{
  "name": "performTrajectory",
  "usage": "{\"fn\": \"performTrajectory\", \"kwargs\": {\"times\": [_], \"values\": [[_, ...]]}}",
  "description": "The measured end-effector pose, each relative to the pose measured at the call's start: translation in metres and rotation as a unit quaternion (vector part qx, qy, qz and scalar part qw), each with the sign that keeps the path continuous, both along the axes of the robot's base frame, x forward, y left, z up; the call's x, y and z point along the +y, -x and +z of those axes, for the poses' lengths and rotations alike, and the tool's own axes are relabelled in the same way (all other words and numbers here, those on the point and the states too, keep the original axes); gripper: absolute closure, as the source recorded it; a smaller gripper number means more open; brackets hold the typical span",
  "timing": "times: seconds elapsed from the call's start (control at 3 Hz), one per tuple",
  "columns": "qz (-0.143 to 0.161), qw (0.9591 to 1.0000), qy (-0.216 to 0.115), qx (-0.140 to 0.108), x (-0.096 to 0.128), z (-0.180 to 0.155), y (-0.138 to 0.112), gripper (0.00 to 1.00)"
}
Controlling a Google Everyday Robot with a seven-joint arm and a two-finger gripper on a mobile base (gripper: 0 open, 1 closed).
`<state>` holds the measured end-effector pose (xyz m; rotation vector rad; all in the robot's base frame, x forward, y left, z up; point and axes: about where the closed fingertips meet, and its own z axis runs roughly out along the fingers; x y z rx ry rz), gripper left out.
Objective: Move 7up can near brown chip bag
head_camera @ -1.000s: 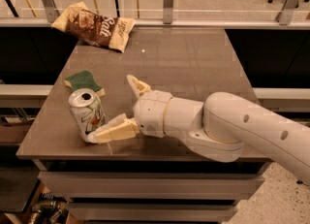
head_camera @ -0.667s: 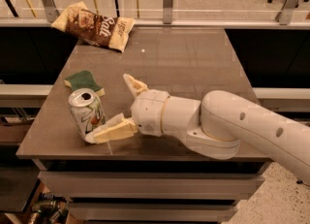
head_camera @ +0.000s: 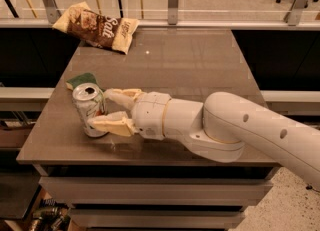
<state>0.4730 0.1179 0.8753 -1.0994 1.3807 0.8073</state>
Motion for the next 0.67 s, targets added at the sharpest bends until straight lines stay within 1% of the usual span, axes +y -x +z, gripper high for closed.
{"fn": "performTrajectory", "kwargs": {"times": [0.33,0.67], "values": [[0.002,1.0000,0.001,-0.001,0.0020,0.0010,0.0011,0.65],[0.003,1.0000,0.001,-0.002,0.0037,0.0019,0.0021,0.87]]}}
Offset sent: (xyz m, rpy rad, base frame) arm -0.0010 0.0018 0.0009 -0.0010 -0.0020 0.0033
